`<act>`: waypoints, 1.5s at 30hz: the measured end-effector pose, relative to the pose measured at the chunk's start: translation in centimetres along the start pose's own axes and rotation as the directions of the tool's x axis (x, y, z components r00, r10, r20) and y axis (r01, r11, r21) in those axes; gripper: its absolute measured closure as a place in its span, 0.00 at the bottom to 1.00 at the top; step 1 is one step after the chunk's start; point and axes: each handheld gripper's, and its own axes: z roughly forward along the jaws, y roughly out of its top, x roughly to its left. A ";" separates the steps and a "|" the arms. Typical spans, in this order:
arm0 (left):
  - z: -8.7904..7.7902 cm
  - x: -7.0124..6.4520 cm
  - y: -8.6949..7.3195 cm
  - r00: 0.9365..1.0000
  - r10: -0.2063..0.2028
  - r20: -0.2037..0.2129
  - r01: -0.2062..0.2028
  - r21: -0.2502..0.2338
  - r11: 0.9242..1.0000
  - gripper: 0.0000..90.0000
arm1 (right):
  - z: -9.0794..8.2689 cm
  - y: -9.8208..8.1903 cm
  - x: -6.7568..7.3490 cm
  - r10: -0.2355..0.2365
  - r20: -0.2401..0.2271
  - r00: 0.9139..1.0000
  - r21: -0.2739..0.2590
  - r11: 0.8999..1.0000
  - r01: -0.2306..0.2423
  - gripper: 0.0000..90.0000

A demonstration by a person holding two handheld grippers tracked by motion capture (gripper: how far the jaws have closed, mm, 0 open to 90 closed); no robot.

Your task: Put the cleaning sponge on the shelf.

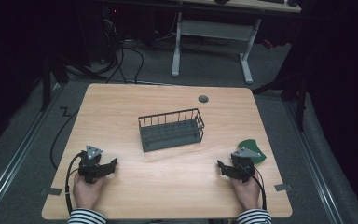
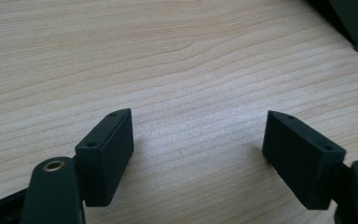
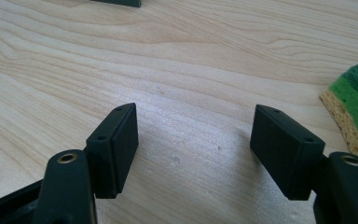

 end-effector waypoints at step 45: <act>0.1 -0.3 0.1 0.998 -0.054 -0.028 0.054 -0.008 0.999 0.27 | -0.1 0.0 0.0 -0.001 -0.024 1.000 0.017 1.000 0.001 0.33</act>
